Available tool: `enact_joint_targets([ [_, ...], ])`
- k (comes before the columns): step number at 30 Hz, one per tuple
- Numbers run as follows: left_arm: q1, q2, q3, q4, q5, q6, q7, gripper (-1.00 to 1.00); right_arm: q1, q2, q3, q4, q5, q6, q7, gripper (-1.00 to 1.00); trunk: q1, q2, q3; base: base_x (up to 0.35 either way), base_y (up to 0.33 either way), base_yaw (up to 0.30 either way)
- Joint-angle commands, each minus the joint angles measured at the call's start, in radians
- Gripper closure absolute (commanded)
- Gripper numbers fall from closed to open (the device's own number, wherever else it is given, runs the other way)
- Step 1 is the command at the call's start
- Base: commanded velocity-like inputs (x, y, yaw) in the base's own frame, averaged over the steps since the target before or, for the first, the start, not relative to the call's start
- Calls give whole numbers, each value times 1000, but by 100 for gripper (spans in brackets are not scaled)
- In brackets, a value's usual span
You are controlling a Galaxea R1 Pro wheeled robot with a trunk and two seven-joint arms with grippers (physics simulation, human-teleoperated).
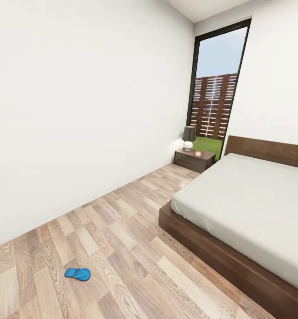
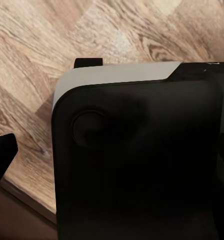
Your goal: In the bedroom, move the book from the bed onto either nightstand, and place the two sandals side by side next to the bed.
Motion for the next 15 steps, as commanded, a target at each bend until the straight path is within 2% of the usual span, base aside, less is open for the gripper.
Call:
enact_joint_targets([
  [1, 0, 0, 0, -1, 0, 1, 0, -100, 0, 0, -1, -1, 0, 4, -2, -100, 0, 0, -1, 0, 0, -277],
  [15, 0, 0, 0, -1, 0, 1, 0, -100, 0, 0, -1, -1, -1, 4, -2, -100, 0, 0, -1, 0, 0, -277],
])
